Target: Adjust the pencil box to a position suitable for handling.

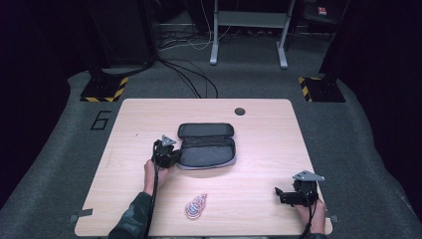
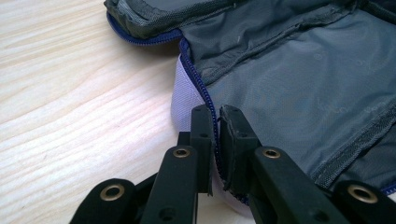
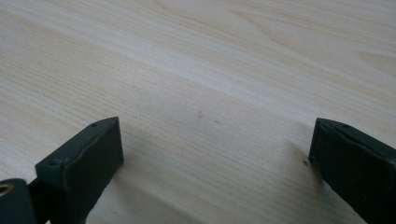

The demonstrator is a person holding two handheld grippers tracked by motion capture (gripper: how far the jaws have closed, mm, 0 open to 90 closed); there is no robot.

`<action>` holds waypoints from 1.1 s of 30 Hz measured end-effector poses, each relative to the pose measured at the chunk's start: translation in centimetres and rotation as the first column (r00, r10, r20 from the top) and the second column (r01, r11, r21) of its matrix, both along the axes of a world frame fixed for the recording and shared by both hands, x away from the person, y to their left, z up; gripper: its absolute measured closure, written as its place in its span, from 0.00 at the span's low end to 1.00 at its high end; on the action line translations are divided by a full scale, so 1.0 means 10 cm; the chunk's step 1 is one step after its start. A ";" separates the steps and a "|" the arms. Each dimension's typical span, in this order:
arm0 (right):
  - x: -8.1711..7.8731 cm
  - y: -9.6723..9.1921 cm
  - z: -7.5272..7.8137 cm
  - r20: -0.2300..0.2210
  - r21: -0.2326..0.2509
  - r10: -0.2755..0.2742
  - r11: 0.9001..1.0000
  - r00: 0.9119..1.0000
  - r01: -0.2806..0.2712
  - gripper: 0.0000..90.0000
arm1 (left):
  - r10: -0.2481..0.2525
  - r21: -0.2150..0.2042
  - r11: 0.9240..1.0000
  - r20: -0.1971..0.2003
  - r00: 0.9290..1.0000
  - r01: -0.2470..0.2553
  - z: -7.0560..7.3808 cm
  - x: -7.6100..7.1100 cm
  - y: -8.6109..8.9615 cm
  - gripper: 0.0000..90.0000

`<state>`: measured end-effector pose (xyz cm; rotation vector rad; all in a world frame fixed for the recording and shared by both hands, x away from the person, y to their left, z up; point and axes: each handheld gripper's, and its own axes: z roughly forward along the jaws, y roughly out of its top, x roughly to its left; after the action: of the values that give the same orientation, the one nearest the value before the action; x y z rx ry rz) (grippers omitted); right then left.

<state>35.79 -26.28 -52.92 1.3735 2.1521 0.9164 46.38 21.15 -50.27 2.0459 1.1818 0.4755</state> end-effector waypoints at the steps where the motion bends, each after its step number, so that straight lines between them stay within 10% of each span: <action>1: 0.00 0.00 0.00 -0.002 0.002 -0.003 1.000 1.000 0.003 0.03 | -0.012 0.007 1.000 0.004 1.000 0.012 0.00 0.01 0.00 0.93; 12: 0.00 0.00 0.00 -0.002 0.002 -0.002 1.000 1.000 0.002 0.03 | -0.011 -0.022 1.000 0.015 1.000 0.011 -0.01 0.01 -0.06 0.89; 22: 0.00 0.01 0.00 -0.003 0.005 -0.003 1.000 1.000 0.003 0.03 | -0.097 -0.058 0.993 0.050 0.994 0.100 0.17 -0.12 -0.02 0.27; 33: 0.00 0.01 0.00 -0.003 0.006 -0.004 1.000 1.000 0.004 0.03 | -0.119 -0.069 0.990 0.060 0.991 0.123 0.23 -0.40 0.08 0.15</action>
<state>35.75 -26.22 -52.92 1.3828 2.1500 0.9198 42.35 21.95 -47.94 2.0154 1.0207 0.4223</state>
